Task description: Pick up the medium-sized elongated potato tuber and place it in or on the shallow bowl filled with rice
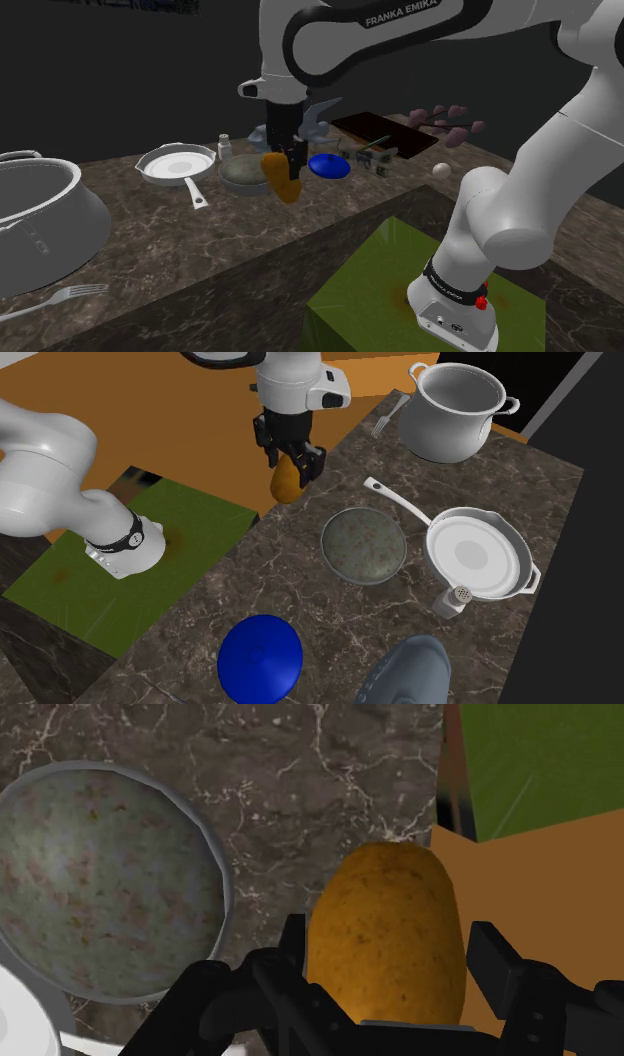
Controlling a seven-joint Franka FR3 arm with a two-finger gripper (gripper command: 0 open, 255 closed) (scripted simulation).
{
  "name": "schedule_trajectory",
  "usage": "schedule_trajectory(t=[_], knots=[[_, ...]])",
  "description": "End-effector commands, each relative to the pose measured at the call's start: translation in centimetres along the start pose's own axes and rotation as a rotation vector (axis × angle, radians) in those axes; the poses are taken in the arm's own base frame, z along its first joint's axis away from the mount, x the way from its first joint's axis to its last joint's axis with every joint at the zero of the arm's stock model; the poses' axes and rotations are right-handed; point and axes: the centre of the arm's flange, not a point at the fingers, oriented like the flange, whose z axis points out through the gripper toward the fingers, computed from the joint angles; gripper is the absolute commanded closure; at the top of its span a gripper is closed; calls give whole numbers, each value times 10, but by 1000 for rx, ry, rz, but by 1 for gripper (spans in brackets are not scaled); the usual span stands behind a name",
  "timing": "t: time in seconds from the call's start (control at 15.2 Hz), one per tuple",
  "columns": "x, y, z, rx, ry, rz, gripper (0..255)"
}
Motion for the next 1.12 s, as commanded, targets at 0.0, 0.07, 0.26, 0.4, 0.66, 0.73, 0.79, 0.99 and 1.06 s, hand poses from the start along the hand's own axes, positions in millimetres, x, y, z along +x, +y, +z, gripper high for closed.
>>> schedule_trajectory(t=[0.0,0.07,0.26,0.4,0.66,0.73,0.79,0.99,1.06], knots=[[0,1,-10,0,0,0,255],[-1,0,-16,0,0,0,255],[-1,-1,-32,0,0,0,255],[-2,12,-35,0,0,0,255],[-6,65,-40,0,0,0,255],[-7,78,-41,0,0,0,255],[-7,91,-42,0,0,0,255],[-10,131,-45,0,0,0,255],[-11,144,-46,0,0,0,255]])
